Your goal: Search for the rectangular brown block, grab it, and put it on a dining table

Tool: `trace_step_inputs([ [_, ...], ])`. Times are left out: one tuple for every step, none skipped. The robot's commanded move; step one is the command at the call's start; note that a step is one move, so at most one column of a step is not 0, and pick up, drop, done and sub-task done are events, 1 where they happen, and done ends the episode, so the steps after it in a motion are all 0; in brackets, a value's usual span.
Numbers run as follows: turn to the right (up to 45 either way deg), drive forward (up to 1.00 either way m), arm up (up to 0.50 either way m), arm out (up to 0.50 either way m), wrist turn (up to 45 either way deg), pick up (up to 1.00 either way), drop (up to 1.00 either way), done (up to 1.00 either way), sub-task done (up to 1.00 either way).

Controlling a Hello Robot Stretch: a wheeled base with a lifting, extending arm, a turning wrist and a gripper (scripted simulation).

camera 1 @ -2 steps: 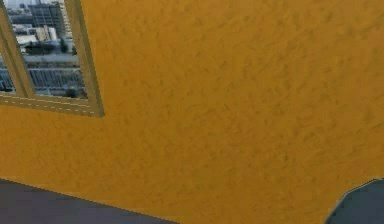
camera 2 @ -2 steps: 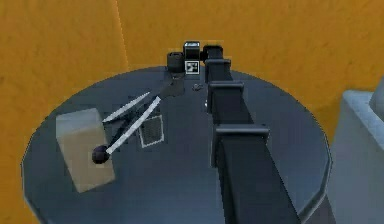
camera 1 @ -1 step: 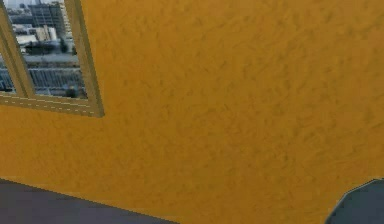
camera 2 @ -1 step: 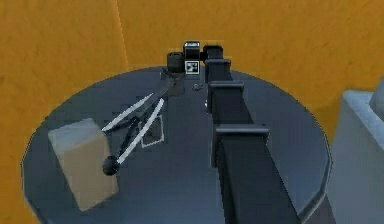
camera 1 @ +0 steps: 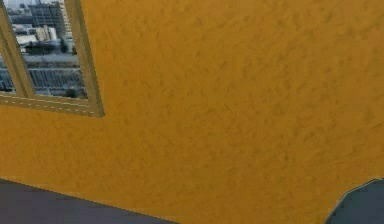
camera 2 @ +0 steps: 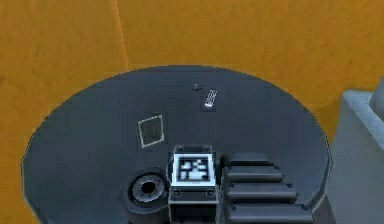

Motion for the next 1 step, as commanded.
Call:
trace_step_inputs([
  [-6.0,0.00,0.00,0.00,0.0,0.00,0.00,0.00,0.00],
])
